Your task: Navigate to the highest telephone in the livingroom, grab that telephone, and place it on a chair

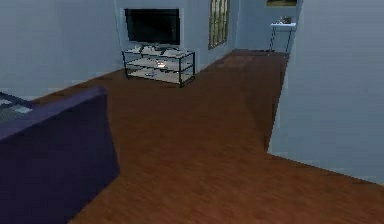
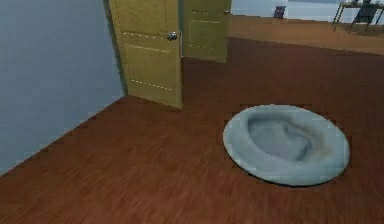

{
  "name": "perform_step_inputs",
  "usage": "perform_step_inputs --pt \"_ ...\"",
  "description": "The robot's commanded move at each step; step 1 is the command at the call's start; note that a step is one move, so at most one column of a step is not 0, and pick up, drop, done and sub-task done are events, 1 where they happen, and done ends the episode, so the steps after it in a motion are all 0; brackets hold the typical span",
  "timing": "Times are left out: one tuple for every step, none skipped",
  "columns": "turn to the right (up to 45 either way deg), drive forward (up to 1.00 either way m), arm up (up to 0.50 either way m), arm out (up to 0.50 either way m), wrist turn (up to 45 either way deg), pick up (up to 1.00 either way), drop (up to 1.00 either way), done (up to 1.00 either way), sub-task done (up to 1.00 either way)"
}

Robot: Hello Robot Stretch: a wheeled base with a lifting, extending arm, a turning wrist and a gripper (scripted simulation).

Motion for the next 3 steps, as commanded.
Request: perform_step_inputs --pt "0.0 1.0 0.0 0.0 0.0 0.0 0.0 0.0 0.0" --pt "0.0 0.55 0.0 0.0 0.0 0.0 0.0 0.0 0.0" --pt "0.0 1.0 0.0 0.0 0.0 0.0 0.0 0.0 0.0"
